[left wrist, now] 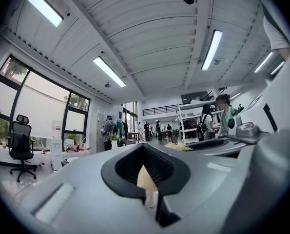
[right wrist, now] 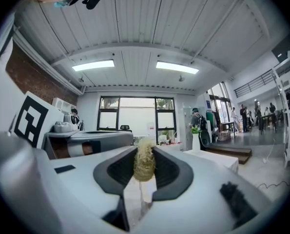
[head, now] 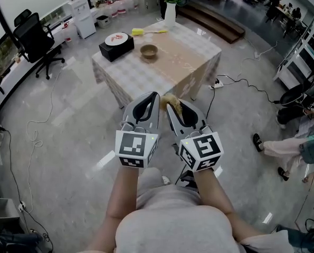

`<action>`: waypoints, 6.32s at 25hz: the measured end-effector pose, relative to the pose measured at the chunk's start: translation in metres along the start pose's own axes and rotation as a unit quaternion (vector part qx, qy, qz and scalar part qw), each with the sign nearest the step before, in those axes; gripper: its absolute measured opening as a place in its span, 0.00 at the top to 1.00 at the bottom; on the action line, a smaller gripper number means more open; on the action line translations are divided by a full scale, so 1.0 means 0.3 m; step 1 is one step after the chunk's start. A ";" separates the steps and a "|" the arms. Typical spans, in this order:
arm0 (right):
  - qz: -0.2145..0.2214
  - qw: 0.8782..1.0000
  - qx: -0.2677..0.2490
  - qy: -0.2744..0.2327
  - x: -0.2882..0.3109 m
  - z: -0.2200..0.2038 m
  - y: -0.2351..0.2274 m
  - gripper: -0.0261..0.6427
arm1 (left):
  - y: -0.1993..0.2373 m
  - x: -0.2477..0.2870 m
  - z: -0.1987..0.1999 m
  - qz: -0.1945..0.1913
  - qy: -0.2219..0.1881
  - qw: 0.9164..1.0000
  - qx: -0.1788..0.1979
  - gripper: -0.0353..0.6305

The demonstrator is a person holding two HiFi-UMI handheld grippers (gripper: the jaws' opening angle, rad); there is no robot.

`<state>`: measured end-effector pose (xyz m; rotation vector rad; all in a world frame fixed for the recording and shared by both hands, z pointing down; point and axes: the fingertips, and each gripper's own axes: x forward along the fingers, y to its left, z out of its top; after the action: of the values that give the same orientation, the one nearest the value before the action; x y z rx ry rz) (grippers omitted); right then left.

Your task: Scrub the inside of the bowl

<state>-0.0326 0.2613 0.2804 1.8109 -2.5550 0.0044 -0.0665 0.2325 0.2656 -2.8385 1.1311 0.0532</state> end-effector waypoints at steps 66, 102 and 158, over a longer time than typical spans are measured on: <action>0.056 0.994 0.006 0.091 1.121 -0.246 -0.799 0.82 | 0.799 1.043 -0.582 0.006 0.161 0.986 -0.033 0.64; 0.139 0.977 0.014 0.160 1.454 -0.455 -0.953 0.82 | 0.867 1.262 -1.086 -0.028 0.325 0.945 -0.025 0.25; 0.250 0.937 -0.074 0.232 1.749 -0.612 -0.875 0.82 | 0.876 1.275 -1.132 -0.041 0.350 0.936 -0.007 0.24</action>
<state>0.0425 -0.3193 0.4682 0.9248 -2.4895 0.2082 0.0306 -0.2507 0.5617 -2.9779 1.0815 -1.0300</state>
